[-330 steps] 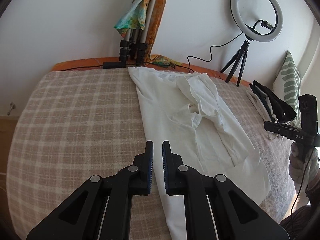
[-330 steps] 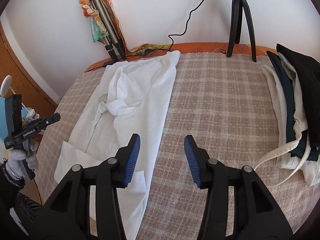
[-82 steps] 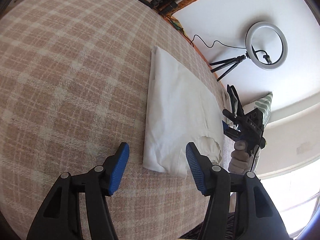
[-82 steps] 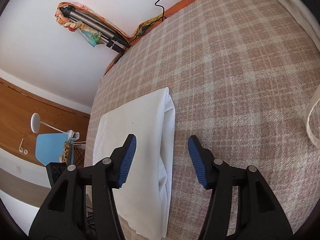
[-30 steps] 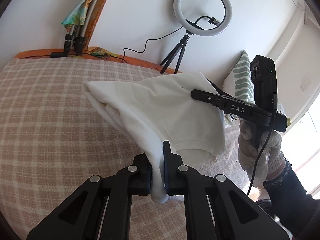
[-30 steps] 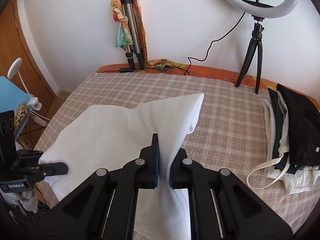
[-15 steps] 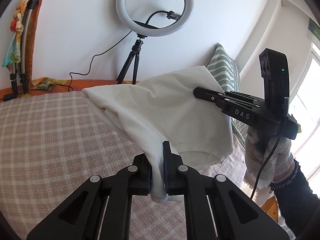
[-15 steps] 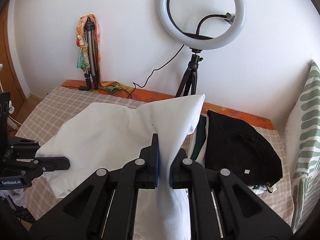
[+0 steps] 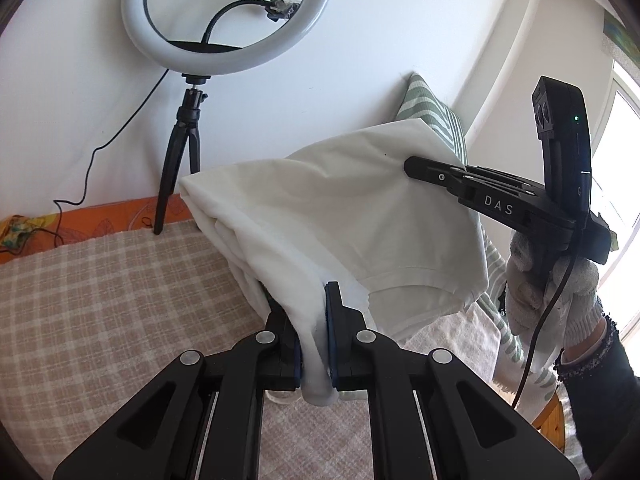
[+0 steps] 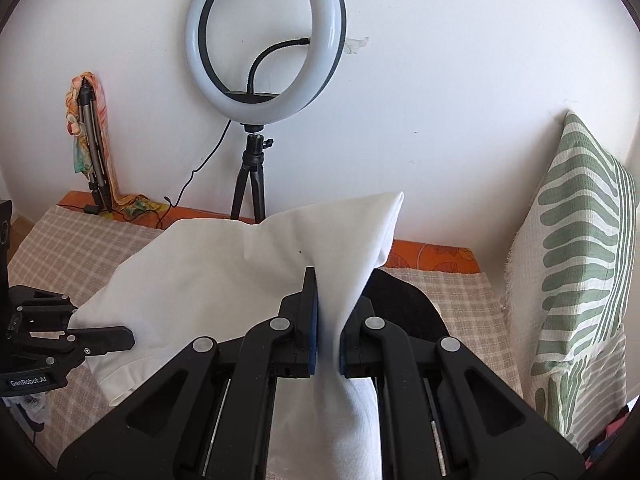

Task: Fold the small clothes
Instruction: 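Lift the folded shirt with both grippers and carry it to the clothes stack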

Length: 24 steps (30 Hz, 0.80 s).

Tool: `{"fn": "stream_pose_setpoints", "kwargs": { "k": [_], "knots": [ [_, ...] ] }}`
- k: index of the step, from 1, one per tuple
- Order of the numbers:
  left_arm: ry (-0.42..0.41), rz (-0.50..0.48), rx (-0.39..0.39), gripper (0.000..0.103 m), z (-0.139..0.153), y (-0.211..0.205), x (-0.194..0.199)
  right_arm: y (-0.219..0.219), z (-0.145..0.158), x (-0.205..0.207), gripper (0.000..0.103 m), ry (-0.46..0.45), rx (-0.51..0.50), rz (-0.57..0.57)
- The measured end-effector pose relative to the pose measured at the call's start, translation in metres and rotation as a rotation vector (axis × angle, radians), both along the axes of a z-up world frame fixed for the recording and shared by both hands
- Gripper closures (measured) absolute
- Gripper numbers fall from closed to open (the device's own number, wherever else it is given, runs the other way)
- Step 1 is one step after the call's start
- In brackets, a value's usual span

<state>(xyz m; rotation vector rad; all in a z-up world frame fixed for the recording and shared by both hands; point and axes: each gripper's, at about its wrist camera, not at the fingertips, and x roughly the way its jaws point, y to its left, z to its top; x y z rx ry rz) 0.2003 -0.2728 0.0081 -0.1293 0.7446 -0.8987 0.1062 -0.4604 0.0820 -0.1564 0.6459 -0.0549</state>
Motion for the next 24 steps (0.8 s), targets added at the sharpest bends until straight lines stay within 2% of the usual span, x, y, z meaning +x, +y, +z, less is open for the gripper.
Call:
{"fn": "stream_pose_setpoints", "kwargs": {
  "k": [10, 17, 24],
  "knots": [
    [-0.054, -0.027, 0.037, 0.095, -0.003, -0.071, 0.025, -0.074, -0.004, 0.033, 0.095, -0.027, 0.007, -0.080],
    [-0.107, -0.011, 0.124, 0.095, -0.010, -0.102, 0.023, -0.100, -0.022, 0.050, 0.095, -0.005, -0.005, -0.116],
    [-0.137, -0.021, 0.174, 0.095, -0.016, -0.119, 0.019, -0.117, -0.040, 0.065, 0.095, 0.026, -0.015, -0.142]
  ]
}}
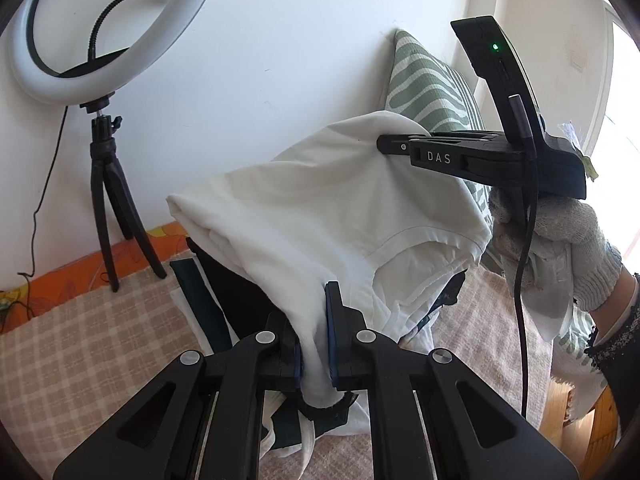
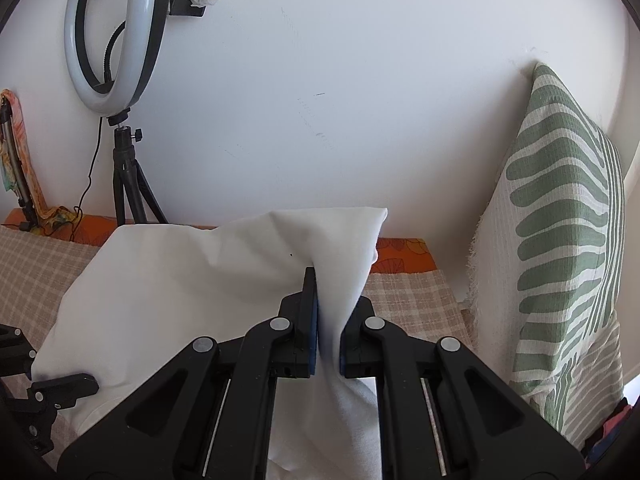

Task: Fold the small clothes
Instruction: 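Lift the folded shirt with both grippers and carry it to the clothes stack, then lower the shirt onto the stack and open both grippers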

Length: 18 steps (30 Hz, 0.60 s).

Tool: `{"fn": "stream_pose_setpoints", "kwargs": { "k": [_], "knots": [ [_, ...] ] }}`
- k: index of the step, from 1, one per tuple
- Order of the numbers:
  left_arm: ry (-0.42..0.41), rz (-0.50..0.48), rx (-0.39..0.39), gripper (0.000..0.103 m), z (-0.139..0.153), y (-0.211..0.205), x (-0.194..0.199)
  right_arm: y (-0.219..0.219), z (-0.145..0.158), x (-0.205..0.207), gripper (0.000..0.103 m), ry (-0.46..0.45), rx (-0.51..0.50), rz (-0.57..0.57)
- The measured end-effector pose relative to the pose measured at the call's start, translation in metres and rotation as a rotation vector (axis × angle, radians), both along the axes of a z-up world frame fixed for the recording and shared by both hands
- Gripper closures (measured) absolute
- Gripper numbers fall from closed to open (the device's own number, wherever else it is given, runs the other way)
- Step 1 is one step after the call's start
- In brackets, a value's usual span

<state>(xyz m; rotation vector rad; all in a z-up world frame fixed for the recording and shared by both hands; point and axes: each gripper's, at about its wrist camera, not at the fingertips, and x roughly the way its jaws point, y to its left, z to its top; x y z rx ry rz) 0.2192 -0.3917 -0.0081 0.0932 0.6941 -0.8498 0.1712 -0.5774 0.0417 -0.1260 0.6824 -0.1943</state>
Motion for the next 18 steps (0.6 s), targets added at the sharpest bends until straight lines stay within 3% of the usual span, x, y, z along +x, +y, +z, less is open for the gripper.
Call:
{"fn": "stream_pose_setpoints", "kwargs": {
  "k": [7, 12, 13, 14, 15, 16, 18],
  "knots": [
    [-0.002, 0.001, 0.038, 0.095, -0.002, -0.010, 0.002, -0.014, -0.018, 0.010, 0.095, 0.056, 0.004, -0.025],
    [0.010, 0.005, 0.075, 0.089, -0.003, -0.013, 0.002, -0.016, -0.020, 0.011, 0.093, 0.072, -0.032, -0.070],
    [0.010, 0.012, 0.083, 0.085, -0.003, -0.013, 0.001, -0.016, -0.020, 0.011, 0.084, 0.077, -0.037, -0.075],
    [0.009, 0.017, 0.081, 0.065, -0.002, -0.012, 0.001, -0.016, -0.019, 0.009, 0.066, 0.075, -0.040, -0.078],
    [0.000, 0.020, 0.069, 0.045, 0.000, -0.009, 0.000, -0.016, -0.017, 0.007, 0.058, 0.065, -0.049, -0.082],
    [-0.018, 0.028, 0.058, 0.040, 0.002, -0.006, -0.003, -0.016, -0.016, 0.005, 0.046, 0.052, -0.059, -0.086],
    [-0.046, 0.026, 0.055, 0.037, 0.007, -0.004, -0.008, -0.015, -0.013, 0.002, 0.041, 0.045, -0.055, -0.086]
  ]
}}
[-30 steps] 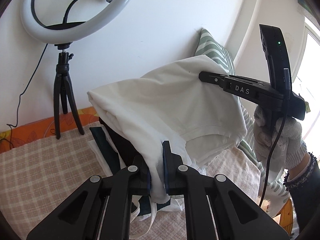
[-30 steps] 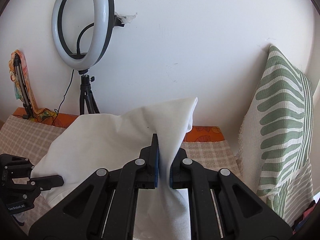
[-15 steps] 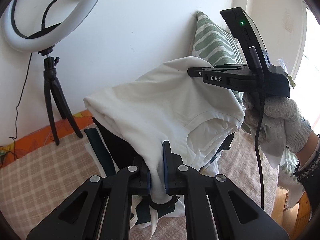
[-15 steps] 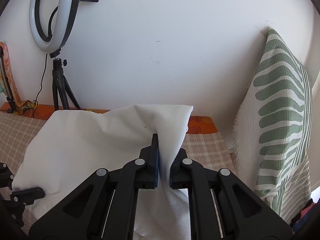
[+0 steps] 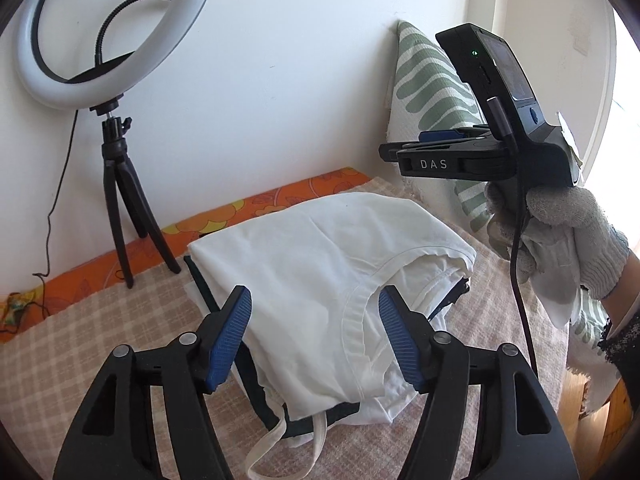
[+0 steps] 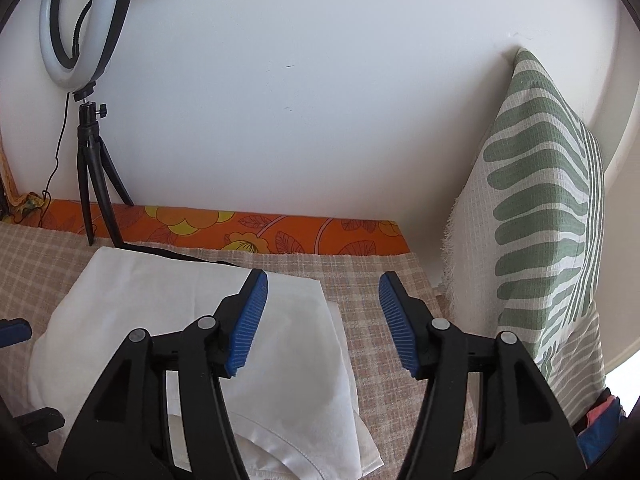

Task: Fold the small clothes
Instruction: 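Lower the shirt onto the stack and open both grippers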

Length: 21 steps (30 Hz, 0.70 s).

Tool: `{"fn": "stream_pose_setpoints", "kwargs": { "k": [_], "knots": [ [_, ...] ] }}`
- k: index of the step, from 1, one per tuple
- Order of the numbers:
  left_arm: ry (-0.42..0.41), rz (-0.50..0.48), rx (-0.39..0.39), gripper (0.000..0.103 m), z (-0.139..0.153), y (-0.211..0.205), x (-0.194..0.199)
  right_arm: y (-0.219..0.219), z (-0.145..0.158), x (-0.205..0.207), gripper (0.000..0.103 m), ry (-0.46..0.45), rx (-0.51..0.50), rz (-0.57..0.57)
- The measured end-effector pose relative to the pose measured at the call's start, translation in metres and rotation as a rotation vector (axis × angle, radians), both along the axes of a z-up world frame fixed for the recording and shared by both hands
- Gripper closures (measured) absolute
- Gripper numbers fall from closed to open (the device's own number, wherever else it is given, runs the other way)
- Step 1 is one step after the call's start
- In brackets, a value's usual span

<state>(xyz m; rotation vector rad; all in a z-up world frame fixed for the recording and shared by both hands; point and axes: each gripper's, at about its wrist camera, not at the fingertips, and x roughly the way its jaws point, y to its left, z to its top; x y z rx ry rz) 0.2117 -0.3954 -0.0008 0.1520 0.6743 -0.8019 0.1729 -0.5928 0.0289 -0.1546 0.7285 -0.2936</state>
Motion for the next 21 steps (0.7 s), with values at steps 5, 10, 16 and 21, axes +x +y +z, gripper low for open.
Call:
{"fn": "stream_pose_setpoints", "kwargs": {
  "k": [5, 10, 16, 21],
  "knots": [
    [-0.050, 0.008, 0.037, 0.025, 0.009, 0.002, -0.015, 0.001, 0.007, -0.008, 0.025, -0.023, 0.044, -0.017],
    [-0.068, 0.044, 0.049, 0.020, 0.016, 0.012, -0.022, 0.018, 0.017, -0.018, 0.019, -0.037, 0.041, -0.010],
    [-0.063, 0.079, 0.032, 0.020, 0.027, 0.039, -0.033, 0.046, 0.037, -0.038, 0.016, -0.064, 0.038, 0.010],
    [-0.077, 0.105, 0.018, 0.020, 0.039, 0.064, -0.048, 0.075, 0.053, -0.061, 0.006, -0.099, 0.034, 0.050]
  ]
}}
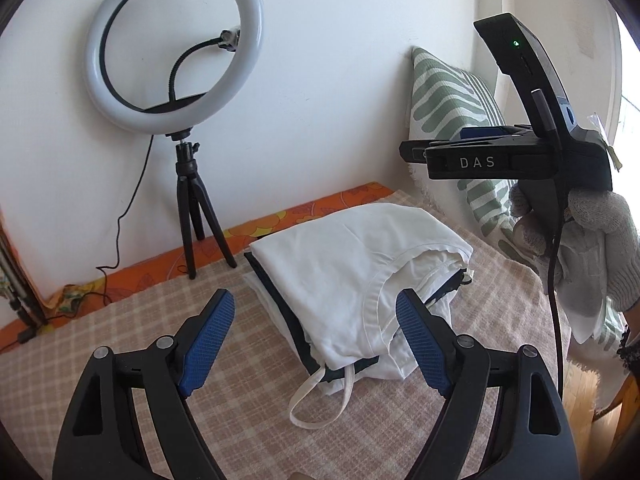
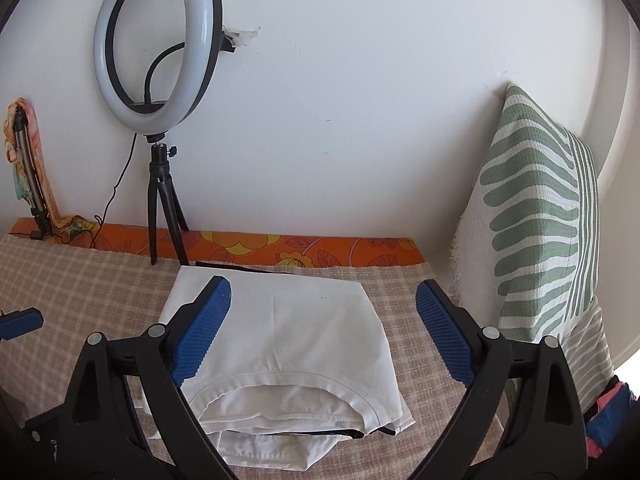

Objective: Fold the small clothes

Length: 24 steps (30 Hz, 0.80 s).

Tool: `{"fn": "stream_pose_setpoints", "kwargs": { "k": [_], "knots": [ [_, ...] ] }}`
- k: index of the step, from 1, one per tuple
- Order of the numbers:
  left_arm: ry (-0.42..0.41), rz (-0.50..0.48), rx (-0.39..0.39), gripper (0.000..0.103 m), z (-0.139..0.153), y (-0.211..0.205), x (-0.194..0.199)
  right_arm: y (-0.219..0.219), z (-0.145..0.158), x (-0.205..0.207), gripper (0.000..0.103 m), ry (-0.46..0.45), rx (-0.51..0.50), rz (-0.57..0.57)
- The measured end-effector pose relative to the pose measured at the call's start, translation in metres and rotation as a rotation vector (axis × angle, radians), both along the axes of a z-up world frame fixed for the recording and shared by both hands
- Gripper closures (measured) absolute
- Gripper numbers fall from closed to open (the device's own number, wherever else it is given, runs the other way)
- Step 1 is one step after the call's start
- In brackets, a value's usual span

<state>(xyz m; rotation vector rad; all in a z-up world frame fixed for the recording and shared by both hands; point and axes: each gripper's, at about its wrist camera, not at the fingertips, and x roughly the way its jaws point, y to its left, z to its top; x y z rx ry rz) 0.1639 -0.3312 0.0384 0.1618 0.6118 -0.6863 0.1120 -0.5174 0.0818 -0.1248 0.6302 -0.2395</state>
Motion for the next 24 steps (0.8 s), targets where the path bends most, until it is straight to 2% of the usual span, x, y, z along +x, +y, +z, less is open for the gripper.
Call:
{"fn": "stream_pose_setpoints", "kwargs": {
  "k": [5, 14, 19, 24],
  "knots": [
    [-0.029, 0.014, -0.012, 0.020, 0.015, 0.023, -0.019, 0.034, 0.015, -0.025, 0.000, -0.024, 0.008, 0.049],
    [-0.085, 0.037, -0.028, 0.020, 0.038, 0.066, -0.061, 0.087, 0.030, -0.070, 0.000, -0.059, 0.017, 0.087],
    [-0.120, 0.037, -0.008, 0.019, 0.040, 0.092, -0.082, 0.112, 0.027, -0.095, 0.000, -0.071, 0.007, 0.081],
    [-0.121, 0.037, 0.008, 0.017, 0.034, 0.116, -0.097, 0.133, 0.014, -0.115, 0.000, -0.072, 0.050, 0.071]
  ]
}}
